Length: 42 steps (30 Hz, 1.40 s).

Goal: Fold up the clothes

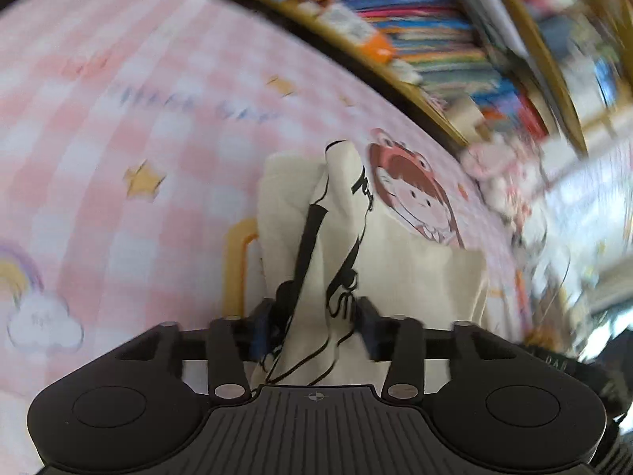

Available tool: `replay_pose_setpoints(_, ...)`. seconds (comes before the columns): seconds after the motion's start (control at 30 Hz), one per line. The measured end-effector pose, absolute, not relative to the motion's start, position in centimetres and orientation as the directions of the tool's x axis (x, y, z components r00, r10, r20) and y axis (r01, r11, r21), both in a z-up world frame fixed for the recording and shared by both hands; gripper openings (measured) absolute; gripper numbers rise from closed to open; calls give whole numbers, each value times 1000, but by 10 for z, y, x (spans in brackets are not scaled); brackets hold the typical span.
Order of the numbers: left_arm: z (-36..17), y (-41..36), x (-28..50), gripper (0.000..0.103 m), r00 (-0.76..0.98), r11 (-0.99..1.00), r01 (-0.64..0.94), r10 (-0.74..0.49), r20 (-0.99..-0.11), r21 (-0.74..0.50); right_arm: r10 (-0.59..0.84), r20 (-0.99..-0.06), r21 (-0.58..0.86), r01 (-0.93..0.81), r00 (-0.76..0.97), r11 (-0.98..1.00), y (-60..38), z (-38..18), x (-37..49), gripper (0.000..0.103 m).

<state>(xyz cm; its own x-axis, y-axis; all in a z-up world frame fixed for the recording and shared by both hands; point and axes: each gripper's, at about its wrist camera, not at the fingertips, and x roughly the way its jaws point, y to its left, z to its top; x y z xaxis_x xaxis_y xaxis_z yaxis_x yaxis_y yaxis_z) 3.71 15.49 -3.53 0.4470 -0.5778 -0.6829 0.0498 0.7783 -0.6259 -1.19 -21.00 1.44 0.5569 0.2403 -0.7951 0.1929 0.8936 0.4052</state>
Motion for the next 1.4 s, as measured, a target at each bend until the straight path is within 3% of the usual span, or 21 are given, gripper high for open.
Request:
replay_pose_setpoints(0.03, -39, 158, 39, 53, 443, 758, 31, -594, -671, -651, 253, -796, 436, 231, 549, 870, -218, 11, -12, 54)
replay_pose_setpoints(0.1, -46, 163, 42, 62, 436, 716, -9, -626, -647, -698, 292, -792, 493, 280, 536, 824, -229, 2, -12, 58)
replay_pose_setpoints(0.2, -56, 171, 47, 64, 428, 645, -68, -671, -606, -762, 315, -774, 532, 295, 550, 793, -229, -1, -12, 58)
replay_pose_setpoints(0.3, -59, 167, 50, 63, 425, 632, -70, -681, -596, -772, 367, -762, 564, 267, 533, 782, -222, -5, -5, 43)
replay_pose_setpoints(0.33, -59, 166, 51, 63, 425, 631, -67, -683, -595, -773, 374, -759, 567, 260, 532, 782, -220, -6, -4, 42)
replay_pose_setpoints(0.47, -58, 156, 50, 57, 422, 652, -32, -678, -601, -758, 354, -771, 521, 205, 529, 829, -208, -4, -3, 34)
replay_pose_setpoints(0.53, -56, 150, 48, 34, 419, 681, -14, -660, -623, -732, 340, -775, 499, 185, 533, 846, -204, -3, -4, 27)
replay_pose_setpoints(0.67, -52, 144, 42, 25, 422, 707, 4, -642, -640, -707, 314, -769, 465, 149, 558, 873, -199, 3, -9, 22)
replay_pose_setpoints(1.4, -15, 128, 54, 23, 475, 633, 101, -708, -522, -767, 276, -729, 385, 42, 626, 922, -214, 56, -4, 21)
